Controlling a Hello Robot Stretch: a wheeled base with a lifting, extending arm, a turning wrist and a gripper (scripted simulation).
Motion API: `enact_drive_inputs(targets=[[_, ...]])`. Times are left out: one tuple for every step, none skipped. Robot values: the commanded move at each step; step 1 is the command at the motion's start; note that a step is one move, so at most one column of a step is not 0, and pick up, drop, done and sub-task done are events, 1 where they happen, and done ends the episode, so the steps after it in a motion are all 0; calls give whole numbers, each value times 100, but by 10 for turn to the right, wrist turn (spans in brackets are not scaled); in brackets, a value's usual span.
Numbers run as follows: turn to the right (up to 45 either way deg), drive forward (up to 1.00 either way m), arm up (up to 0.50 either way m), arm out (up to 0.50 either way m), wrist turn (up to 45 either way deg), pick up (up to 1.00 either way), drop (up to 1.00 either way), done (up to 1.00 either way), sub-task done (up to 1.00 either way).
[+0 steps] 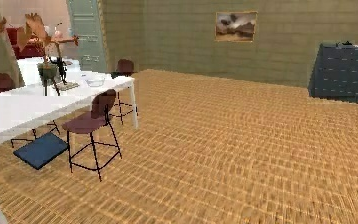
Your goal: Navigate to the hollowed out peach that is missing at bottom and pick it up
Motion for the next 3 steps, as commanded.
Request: enact_drive_inputs(targets=[[0,100,0,0,0,0,0,0,0],[30,0,0,0,0,0,0,0,0],[0,80,0,0,0,0,0,0,0]])
